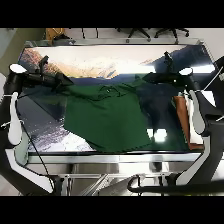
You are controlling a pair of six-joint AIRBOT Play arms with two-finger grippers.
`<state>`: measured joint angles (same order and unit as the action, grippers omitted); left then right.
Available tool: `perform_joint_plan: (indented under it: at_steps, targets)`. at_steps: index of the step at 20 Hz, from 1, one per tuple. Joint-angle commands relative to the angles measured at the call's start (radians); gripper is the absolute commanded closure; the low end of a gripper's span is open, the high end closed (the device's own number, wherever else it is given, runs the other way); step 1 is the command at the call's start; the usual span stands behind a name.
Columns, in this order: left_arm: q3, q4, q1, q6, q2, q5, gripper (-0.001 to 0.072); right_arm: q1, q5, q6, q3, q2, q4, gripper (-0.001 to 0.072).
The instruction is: Fold the shirts.
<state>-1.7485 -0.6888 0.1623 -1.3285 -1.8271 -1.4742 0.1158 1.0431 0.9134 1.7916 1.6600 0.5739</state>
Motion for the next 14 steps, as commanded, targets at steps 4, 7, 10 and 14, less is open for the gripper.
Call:
perform_joint_plan:
  at_steps: [4,7,10,14]
  targets:
    - [0.594,-0.08,-0.063,-0.023,0.388,0.05,0.0177,0.043,0.164,0.081,0.006,-0.012,0.077,0.0187]
    - [0.96,-0.126,-0.157,-0.039,0.615,0.3,0.0177,0.018,0.119,0.082,0.006,-0.001,0.068,0.0187]
    - [1.271,-0.023,-0.295,-0.11,0.762,0.598,0.0176,-0.014,0.113,0.08,0.006,0.019,0.051,0.0189]
    - [1.439,0.053,-0.399,-0.105,0.914,0.784,0.0691,-0.032,0.1,0.078,0.006,0.021,0.051,0.019]
